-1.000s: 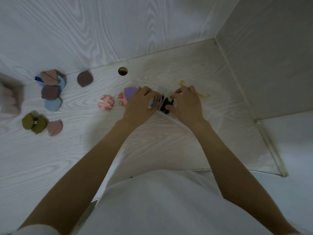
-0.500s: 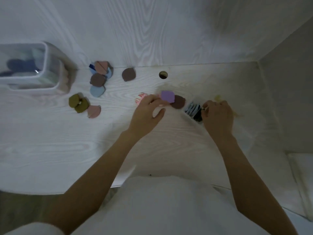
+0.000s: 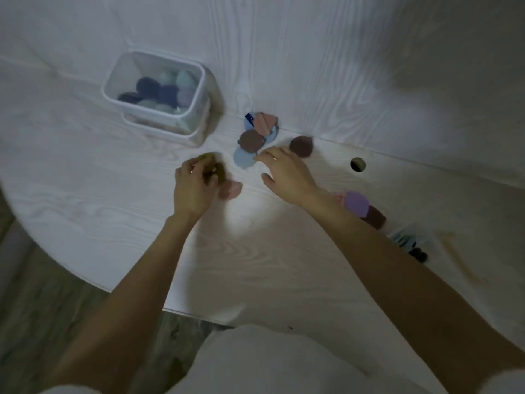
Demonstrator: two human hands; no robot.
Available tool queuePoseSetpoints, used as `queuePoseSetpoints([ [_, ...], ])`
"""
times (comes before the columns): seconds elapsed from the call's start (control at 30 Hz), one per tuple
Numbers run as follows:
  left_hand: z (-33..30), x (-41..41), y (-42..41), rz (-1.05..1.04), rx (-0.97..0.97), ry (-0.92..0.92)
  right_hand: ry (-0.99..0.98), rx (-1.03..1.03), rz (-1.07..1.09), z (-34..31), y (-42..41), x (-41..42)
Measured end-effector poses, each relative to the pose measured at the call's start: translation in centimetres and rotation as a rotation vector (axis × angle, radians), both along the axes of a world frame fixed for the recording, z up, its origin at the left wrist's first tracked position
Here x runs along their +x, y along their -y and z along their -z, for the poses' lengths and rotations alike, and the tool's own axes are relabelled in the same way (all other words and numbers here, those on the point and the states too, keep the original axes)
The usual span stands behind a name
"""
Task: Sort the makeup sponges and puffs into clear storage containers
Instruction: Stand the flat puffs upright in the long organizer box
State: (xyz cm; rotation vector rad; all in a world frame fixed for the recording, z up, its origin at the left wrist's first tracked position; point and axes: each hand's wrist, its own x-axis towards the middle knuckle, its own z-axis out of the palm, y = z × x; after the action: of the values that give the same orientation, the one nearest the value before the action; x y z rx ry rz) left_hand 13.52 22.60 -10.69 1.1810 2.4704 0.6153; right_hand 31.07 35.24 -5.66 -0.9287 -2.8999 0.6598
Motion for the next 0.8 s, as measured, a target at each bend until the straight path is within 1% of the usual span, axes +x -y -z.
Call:
queuePoseSetpoints([
  [0.07,0.6,-1.0,-0.9,-0.042,-0.056,0.048,0.001,-0.063,-0.081,0.7,-0.9,-3.6],
  [0.13,1.1,-1.5,-1.5,-0.011,-0.045,0.063,0.087,-0.083,-0.152,2.2,-1.5,-5.9],
  [0.2,1.0,-1.4,-1.9,0.048,-0.006,0.079,0.163,-0.014,-0.201,3.8,-1.4,-6.2],
  [0.23,0.9,-1.1,-2.1,0.065,0.005,0.118,0.136,0.024,-0.194,4.5,-1.3,-5.9],
  [0.3,0.6,0.2,-2.2,0.106,0.017,0.206,0.037,0.052,-0.11,5.1,-0.8,-4.7],
  [0.37,0.4,1.8,-2.2,0.121,0.036,0.251,-0.031,0.042,-0.018,5.3,-0.1,-3.5],
  [0.47,0.8,2.7,-2.7,0.077,0.012,0.303,-0.049,0.009,0.078,5.8,0.8,-2.1],
  [0.6,1.1,1.9,-3.1,0.064,-0.026,0.349,-0.046,-0.061,0.125,5.8,1.9,-2.1],
  [0.7,0.1,1.7,-2.4,-0.035,0.071,0.471,-0.04,-0.067,0.148,5.8,2.5,-2.6],
  [0.8,-1.1,1.9,-1.4,-0.119,0.209,0.475,-0.06,-0.154,0.272,5.6,2.8,-2.9],
])
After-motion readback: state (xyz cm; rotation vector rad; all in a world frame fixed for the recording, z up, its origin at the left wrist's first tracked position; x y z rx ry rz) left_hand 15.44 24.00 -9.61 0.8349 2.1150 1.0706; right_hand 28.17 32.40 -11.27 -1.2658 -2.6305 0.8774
